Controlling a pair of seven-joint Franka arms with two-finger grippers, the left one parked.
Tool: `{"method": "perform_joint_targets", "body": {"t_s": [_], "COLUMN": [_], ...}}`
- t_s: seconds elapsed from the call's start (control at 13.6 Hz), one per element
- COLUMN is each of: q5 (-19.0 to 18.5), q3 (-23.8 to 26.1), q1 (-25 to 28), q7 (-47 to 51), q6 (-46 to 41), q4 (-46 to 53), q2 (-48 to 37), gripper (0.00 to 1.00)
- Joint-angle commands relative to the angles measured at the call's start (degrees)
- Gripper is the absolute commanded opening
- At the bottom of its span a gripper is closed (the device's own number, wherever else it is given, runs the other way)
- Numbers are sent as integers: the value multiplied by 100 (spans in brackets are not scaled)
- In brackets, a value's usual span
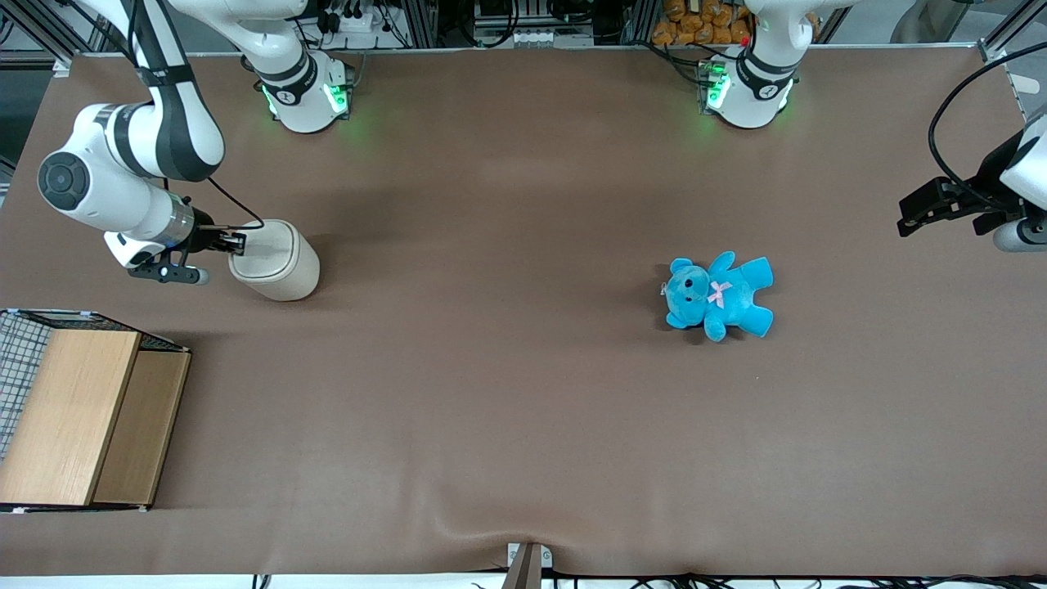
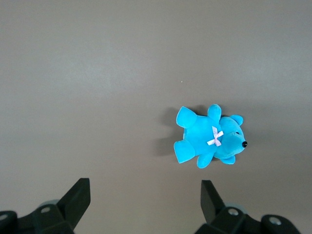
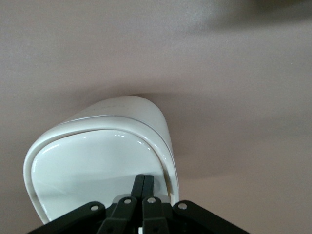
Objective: Open trash can with right arm
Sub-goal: 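Lower the right gripper onto the lid edge of the trash can, then push the lid up and back with the right gripper to flip it open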
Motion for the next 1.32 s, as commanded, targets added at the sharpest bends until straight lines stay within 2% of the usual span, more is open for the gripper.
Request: {"method": "perform_joint_targets", "body": {"t_s": [0.0, 0.15, 0.59, 0.81, 1.03, 1.1, 1.17, 1.25], "q5": [64, 64, 126, 783, 847, 847, 847, 847], "q3": [21, 21, 74, 179, 513, 583, 636, 654], "q1": [-54, -19, 95, 254, 245, 245, 254, 254], "q7": [-132, -114, 271, 597, 949, 958, 993, 1150], "q6": [243, 112, -1862, -2629, -2614, -2640, -2762, -2998], "q4": [-91, -65, 1181, 1675, 1720, 1824, 2052, 2376], "q2": [146, 86, -20, -38, -38, -29, -3, 41], "gripper": [0, 0, 0, 0, 0, 6, 42, 99]}}
